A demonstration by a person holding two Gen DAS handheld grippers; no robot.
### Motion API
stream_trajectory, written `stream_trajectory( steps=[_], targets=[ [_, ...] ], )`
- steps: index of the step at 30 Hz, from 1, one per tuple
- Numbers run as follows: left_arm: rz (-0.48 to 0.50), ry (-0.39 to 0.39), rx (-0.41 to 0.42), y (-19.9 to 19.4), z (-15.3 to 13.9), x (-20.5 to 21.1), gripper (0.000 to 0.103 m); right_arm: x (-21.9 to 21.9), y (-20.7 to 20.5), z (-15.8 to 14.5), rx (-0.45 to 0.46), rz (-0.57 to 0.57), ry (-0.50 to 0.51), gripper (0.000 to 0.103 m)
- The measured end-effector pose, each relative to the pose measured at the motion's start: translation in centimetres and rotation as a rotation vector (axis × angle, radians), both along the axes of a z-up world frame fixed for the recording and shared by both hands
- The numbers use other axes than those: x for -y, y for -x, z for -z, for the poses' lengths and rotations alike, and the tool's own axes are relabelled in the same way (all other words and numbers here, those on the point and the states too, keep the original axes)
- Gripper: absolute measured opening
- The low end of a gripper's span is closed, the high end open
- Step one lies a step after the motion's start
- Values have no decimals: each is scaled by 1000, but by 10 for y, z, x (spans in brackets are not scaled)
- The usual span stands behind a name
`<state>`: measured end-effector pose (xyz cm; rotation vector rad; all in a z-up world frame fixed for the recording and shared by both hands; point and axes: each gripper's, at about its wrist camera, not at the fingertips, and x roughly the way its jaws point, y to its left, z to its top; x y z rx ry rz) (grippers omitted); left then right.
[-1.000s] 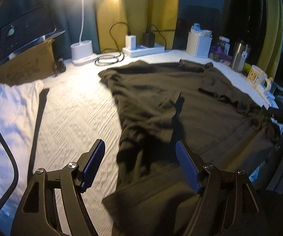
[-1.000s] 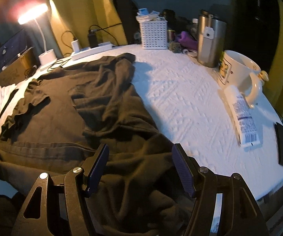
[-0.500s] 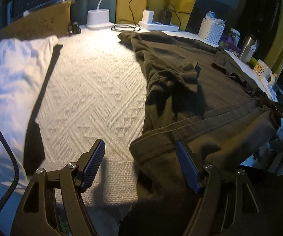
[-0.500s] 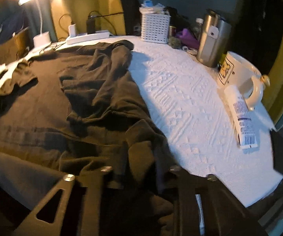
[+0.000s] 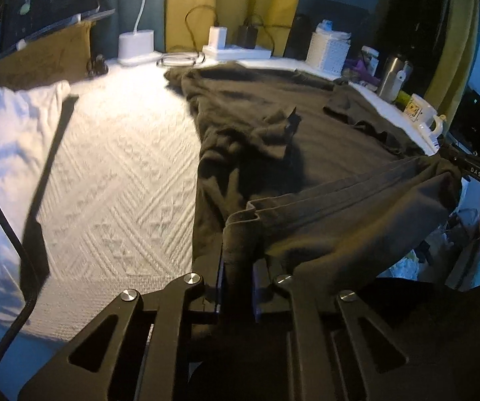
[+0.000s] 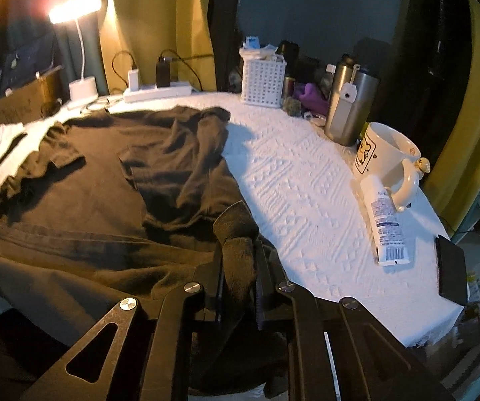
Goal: Fold small clothes
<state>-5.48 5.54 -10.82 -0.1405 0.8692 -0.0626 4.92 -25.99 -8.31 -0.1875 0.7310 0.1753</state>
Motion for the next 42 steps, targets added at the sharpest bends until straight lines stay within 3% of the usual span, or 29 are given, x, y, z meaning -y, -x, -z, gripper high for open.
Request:
stream_trajectory(
  steps=[13, 28, 42],
  targets=[
    [10, -70, 181, 6, -57, 8, 9, 11, 17, -44, 111, 4, -60, 13],
    [-18, -85, 271, -15, -88, -2, 9, 14, 8, -76, 187, -4, -75, 13],
    [-59, -88, 315, -49, -109, -23, 9, 5, -28, -94, 210, -10, -93, 13]
  ],
)
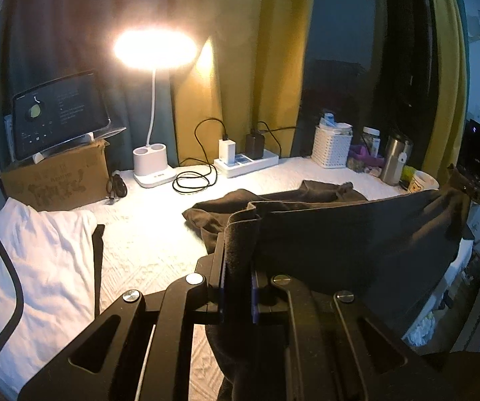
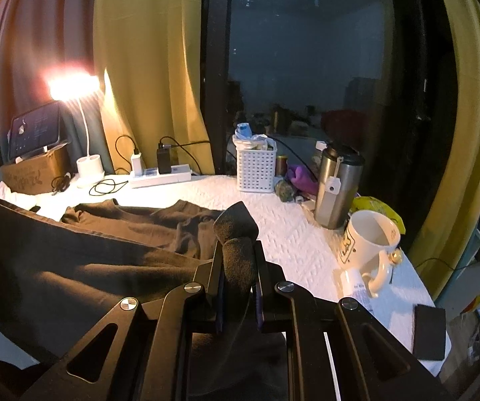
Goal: Fold small clothes
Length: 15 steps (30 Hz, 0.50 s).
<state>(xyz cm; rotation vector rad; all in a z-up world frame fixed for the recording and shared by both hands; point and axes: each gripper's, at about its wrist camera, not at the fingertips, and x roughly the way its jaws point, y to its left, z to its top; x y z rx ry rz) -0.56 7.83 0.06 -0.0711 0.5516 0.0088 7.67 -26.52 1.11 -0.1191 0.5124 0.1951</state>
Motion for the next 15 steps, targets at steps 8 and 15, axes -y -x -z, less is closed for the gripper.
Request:
stream_trajectory(
  steps=[8, 15],
  targets=[
    [-19, 12, 19, -24, -7, -9, 9, -5, -28, -5, -2, -9, -2, 13],
    [-30, 15, 27, -48, -12, -15, 9, -8, -53, -10, -3, -10, -3, 13]
  ],
)
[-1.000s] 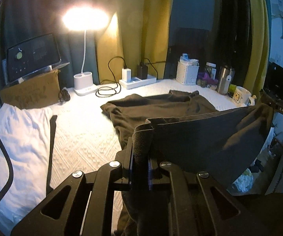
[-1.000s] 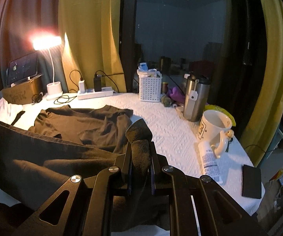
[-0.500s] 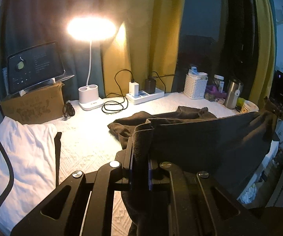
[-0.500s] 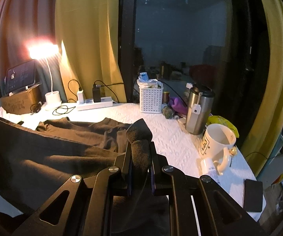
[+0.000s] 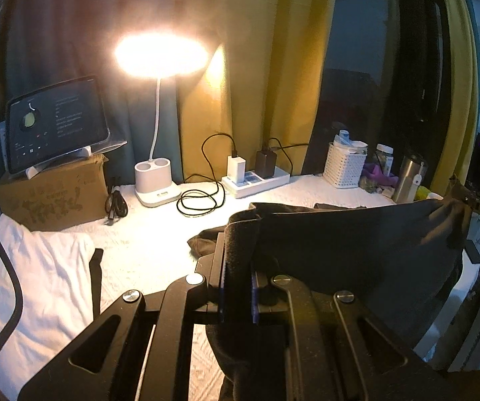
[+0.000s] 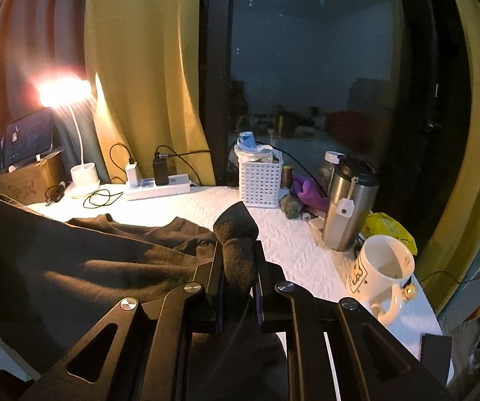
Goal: Fold small clothes
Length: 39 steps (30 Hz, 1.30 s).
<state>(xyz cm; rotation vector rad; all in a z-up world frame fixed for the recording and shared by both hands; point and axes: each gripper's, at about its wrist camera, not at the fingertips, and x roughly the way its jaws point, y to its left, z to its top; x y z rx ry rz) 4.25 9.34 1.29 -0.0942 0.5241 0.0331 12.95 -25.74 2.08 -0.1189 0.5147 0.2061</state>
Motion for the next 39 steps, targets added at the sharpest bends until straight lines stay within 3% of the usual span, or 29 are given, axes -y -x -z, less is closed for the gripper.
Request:
stream_trajectory(
  steps=[17, 30, 39],
  targets=[
    [-29, -17, -42, -56, 8, -22, 9, -15, -71, 10, -36, -12, -15, 13],
    [-50, -16, -132, -123, 45, -47, 9, -37, -149, 42, -107, -28, 2, 13],
    [-72, -3, -219, -167, 82, -64, 9, -43, -210, 81, -188, -23, -10, 13]
  ],
)
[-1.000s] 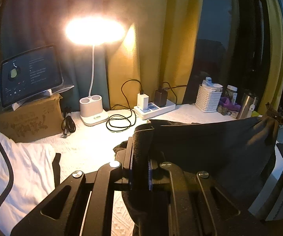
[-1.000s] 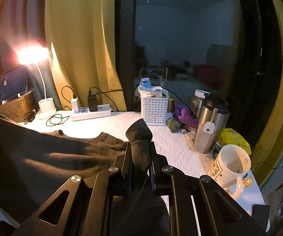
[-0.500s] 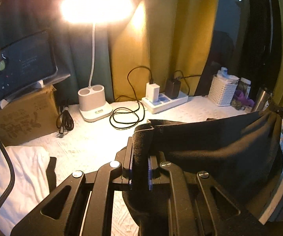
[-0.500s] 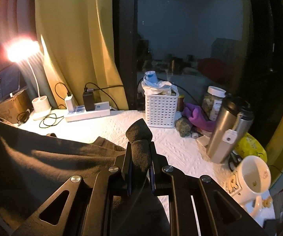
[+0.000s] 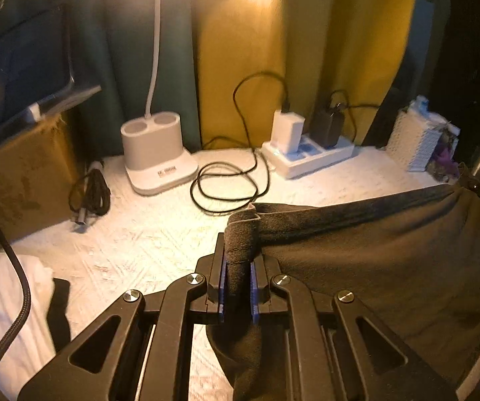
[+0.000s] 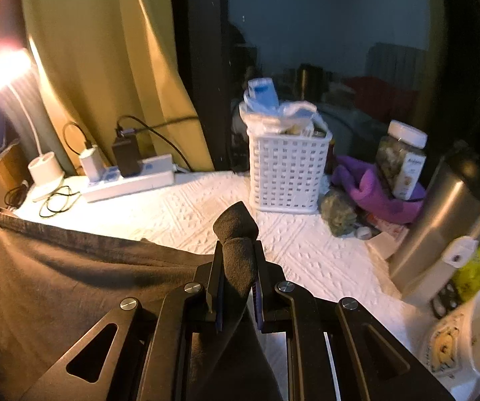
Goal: Fold small clothes
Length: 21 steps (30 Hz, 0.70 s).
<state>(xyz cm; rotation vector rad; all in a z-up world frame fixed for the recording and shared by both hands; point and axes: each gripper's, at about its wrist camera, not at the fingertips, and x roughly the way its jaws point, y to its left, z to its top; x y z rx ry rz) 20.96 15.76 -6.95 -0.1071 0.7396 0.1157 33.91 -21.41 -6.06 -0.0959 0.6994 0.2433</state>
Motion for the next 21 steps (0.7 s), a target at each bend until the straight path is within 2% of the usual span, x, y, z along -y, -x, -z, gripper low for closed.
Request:
stream_trajectory(
  steps=[9, 10, 11, 13, 16, 21],
  targets=[
    [-30, 31, -100, -23, 37, -14, 9, 3, -35, 48, -143, 17, -1, 14],
    [-33, 31, -105, -24, 39, -15, 9, 3, -36, 51, -150, 22, 8, 18],
    [-36, 29, -109, -25, 39, -15, 9, 4, -36, 53, -150, 41, 29, 21],
    [-49, 31, -117, -27, 41, -18, 9, 10, -37, 52, -150, 82, 46, 32],
    [-74, 44, -123, -27, 41, -25, 9, 28, -37, 48, -147, 158, 58, 32],
    [-86, 91, -108, -23, 36, -31, 10, 45, -28, 45, -155, 171, 38, 33]
  ],
)
